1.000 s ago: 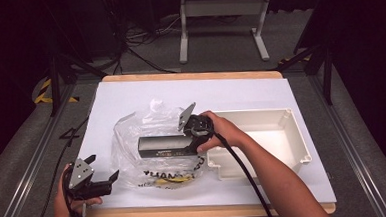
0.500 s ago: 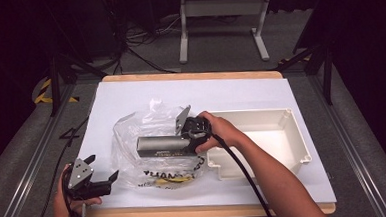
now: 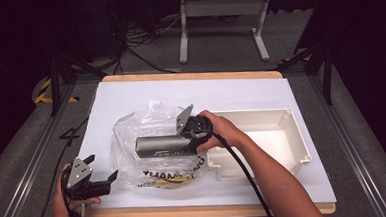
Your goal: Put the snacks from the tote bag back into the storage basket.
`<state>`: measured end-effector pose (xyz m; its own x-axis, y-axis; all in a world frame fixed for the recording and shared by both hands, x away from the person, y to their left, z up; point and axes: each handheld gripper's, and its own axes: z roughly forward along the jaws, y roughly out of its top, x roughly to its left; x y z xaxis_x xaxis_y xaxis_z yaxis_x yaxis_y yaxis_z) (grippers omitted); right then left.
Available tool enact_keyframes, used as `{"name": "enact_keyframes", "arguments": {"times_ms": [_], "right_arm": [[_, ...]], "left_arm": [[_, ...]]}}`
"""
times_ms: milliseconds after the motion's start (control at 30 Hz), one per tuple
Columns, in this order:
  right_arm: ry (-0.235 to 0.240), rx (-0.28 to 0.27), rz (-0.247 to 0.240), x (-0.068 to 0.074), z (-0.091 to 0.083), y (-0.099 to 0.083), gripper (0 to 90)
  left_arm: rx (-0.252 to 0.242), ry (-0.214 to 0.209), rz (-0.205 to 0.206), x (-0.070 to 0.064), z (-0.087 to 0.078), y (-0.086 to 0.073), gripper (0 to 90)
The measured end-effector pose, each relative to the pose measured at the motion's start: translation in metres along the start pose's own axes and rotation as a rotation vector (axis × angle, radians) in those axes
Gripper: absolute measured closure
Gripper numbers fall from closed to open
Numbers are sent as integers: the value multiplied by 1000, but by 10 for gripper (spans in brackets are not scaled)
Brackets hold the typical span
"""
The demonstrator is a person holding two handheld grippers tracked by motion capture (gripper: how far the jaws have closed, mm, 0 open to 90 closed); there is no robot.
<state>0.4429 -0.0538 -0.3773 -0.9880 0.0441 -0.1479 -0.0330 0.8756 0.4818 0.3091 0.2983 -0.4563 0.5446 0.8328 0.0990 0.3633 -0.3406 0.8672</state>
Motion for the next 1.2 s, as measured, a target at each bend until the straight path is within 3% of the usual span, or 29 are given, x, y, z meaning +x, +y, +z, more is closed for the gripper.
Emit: {"name": "enact_keyframes", "arguments": {"times_ms": [233,533,900,1200], "right_arm": [[-14,-44,-14,3,-11,4,435],[-28,-53,-20,3,-19,4,435],[-42,-86,-44,4,-42,9,435],[-51,-102,-35,5,-54,8,435]], "left_arm": [[1,-2,2,0,0,0,73],[4,-1,1,0,0,0,73],[8,1,-5,1,0,-1,71],[9,0,-6,1,0,-1,70]]}}
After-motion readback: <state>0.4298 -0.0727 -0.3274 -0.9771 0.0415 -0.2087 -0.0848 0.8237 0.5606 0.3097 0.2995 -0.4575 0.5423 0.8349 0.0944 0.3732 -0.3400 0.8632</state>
